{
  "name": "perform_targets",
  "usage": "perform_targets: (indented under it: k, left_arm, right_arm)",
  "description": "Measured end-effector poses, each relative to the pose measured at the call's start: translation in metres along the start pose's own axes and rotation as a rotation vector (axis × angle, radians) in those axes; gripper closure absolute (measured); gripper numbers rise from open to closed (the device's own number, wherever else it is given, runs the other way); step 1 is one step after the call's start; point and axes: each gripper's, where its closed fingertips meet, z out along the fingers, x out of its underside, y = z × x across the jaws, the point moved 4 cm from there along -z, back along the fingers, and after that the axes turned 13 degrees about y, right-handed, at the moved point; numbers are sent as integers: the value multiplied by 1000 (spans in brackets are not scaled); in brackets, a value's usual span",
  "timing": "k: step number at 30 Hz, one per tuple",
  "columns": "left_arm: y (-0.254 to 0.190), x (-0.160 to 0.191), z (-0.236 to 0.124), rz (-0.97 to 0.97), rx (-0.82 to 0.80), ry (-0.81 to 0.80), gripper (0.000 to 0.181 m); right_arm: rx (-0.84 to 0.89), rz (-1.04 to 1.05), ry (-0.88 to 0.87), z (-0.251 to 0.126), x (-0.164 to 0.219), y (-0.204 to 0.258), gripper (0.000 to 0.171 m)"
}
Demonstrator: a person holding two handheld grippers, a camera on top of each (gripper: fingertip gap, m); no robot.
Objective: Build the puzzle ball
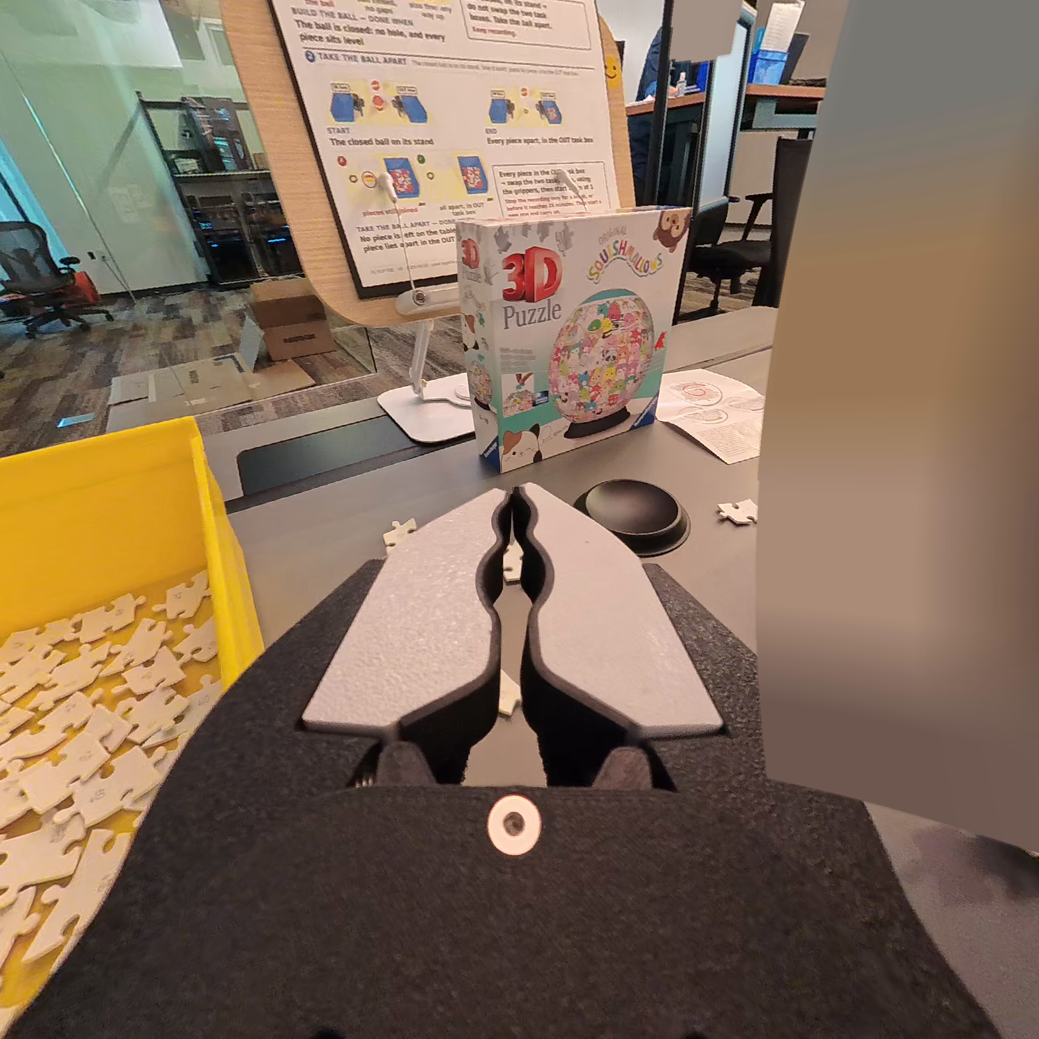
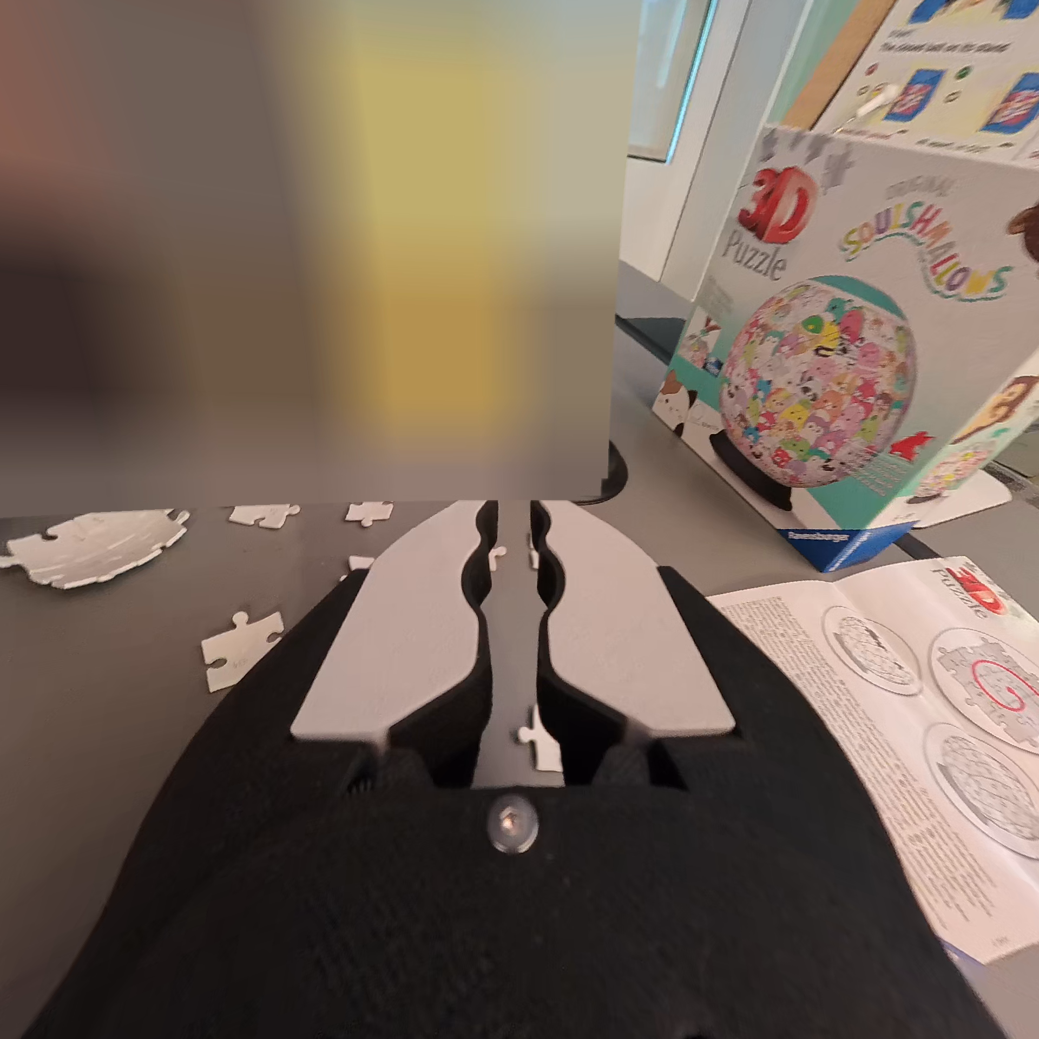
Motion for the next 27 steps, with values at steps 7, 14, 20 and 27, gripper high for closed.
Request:
perform_targets:
  k: [7, 14, 20, 27]
  left_arm:
    - [-6, -4, -2, 70, -18, -13, 181]
    - [-6, -4, -1, 83, -6, -19, 181]
    - [-8, -2, 1, 103, -3, -4, 181]
    - [-6, 0, 3, 105, -4, 9, 181]
  right_arm:
    - [75, 6, -55, -12, -6, -11, 154]
    - [148, -30, -57, -18, -6, -20, 150]
    - [153, -10, -47, -18, -4, -26, 149]
    - [297, -4, -20, -24, -1, -42, 150]
